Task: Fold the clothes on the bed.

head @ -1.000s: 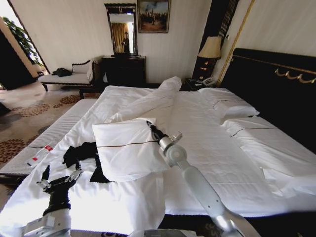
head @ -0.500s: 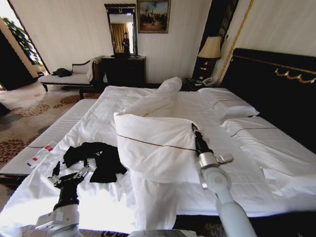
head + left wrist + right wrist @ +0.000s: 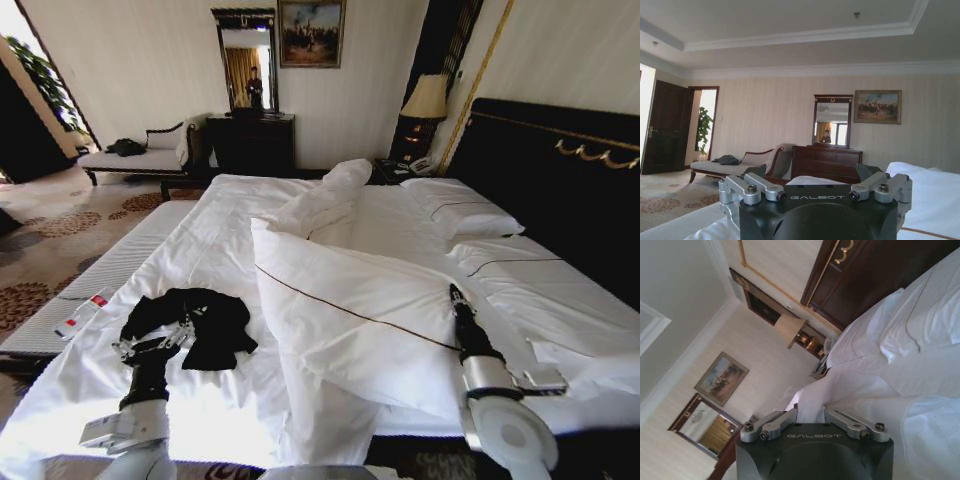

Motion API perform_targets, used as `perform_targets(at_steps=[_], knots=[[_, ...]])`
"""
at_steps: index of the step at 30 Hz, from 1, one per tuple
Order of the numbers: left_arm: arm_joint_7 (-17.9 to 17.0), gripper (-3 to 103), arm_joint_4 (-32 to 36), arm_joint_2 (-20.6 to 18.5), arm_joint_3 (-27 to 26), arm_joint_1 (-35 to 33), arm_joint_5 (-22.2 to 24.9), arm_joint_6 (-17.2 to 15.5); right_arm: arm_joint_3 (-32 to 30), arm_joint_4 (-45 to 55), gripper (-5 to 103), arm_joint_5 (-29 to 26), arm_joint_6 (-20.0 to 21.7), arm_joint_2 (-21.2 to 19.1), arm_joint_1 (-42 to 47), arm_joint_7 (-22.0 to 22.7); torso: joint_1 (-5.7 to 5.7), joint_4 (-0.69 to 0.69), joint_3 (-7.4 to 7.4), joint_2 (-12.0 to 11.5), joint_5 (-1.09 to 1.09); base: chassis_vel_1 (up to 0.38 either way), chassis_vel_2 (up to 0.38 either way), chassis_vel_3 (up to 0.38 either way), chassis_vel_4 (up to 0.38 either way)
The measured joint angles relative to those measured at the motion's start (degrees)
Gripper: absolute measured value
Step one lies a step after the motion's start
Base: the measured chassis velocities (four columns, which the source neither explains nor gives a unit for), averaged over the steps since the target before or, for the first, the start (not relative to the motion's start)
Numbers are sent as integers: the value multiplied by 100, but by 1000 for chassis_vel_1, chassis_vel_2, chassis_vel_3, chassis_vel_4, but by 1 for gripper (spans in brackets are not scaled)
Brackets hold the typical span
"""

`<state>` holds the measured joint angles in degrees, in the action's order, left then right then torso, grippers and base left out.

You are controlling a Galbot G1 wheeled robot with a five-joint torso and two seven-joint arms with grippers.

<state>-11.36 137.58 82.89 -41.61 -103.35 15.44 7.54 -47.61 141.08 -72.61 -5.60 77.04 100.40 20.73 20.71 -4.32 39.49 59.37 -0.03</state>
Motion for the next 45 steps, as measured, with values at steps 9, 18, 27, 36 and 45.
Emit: perform_targets(at_steps=[9,18,27,36,45], knots=[[-43,100,-316,-356,87,740,387,-92,-488,258,1,296,-252,419,538,559,1,0,0,0,0,0,0,0,0],[-64,100,-525,-605,38,994,562,-105,-758,250,1,592,-388,643,689,1368,1,3,1,0,0,0,0,0,0],[-74,100,-697,-656,23,1210,659,-124,-942,231,1,1634,-376,764,835,2212,1,2,1,0,0,0,0,0,0],[-89,100,-969,-933,-54,1550,1019,-245,-1599,223,1,1396,-321,804,972,2320,1,-1,1,-1,1,0,0,0,0],[-91,100,-1187,-911,13,1751,1051,-282,-2087,150,1,1410,-567,978,1265,2082,1,1,1,-1,-2,0,0,0,0]])
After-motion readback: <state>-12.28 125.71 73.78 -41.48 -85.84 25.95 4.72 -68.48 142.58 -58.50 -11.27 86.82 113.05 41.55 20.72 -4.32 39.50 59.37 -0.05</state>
